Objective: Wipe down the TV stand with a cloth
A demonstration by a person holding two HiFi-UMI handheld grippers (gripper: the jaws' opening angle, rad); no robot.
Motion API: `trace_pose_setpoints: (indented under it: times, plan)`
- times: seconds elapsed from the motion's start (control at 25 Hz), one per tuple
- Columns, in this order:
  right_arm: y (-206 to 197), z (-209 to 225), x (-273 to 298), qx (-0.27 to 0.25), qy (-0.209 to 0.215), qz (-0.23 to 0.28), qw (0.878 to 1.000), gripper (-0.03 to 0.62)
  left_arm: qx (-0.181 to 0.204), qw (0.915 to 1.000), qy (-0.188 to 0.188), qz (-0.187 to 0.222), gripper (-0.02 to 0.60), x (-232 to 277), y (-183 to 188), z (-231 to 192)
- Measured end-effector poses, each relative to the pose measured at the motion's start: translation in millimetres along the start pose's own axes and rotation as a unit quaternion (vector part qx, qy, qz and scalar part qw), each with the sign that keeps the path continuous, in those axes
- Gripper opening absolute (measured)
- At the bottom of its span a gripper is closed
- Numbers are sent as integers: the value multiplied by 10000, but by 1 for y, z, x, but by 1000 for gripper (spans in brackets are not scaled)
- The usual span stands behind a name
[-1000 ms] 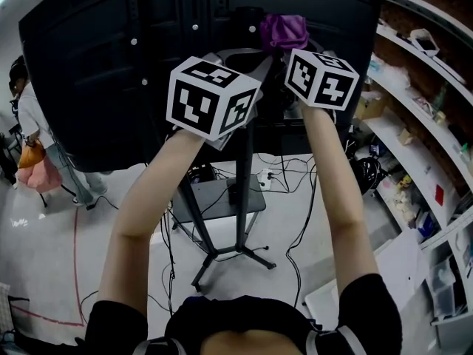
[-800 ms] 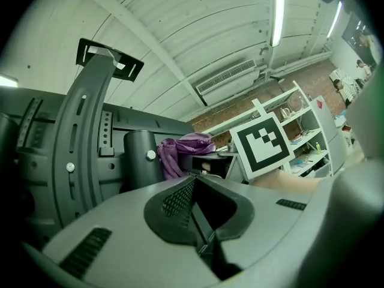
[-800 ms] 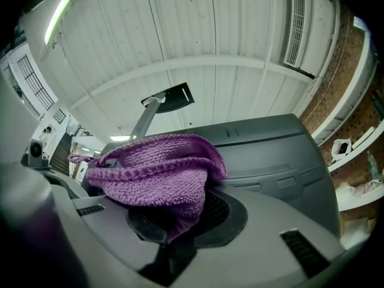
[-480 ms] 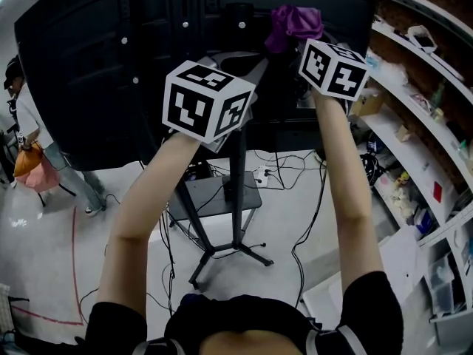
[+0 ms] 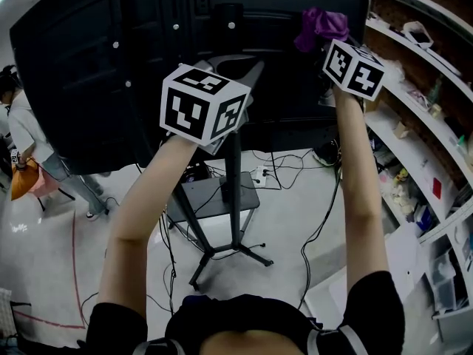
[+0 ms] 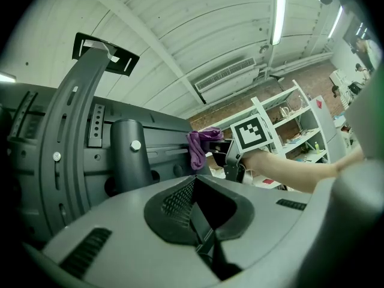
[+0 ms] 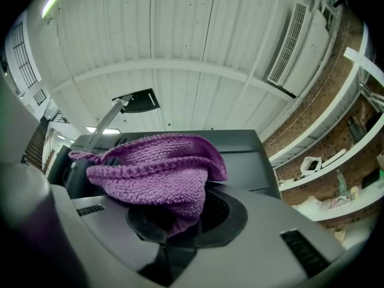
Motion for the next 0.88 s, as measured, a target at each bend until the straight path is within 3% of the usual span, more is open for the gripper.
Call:
trace_pose_setpoints:
  times: [0.28, 0.48, 0.6, 0.88]
  plan:
    - [-1, 27, 2, -79, -371, -33, 9993, 64, -27, 10000, -5, -37, 6, 2, -2, -3]
    - [-5, 20, -8, 70, -321, -40, 9995, 64, -58, 10000, 8, 22, 6, -1, -3, -4]
    - [-12, 5, -19, 246, -11, -88, 9997, 64, -109, 9999, 33, 42, 6, -4, -6, -4]
    - [-34, -61, -39, 635, 1144, -329, 9909, 64, -225, 9997, 120, 19, 6, -9, -15, -5]
Point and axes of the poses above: the fingertips, and each gripper's own axes: x forward along the fingers, z to its right, y out of its top, the point moved 9 cm from there along -x, backward along the fingers, and after that the axes turned 15 degrees about -y, right-handed, at the moved point
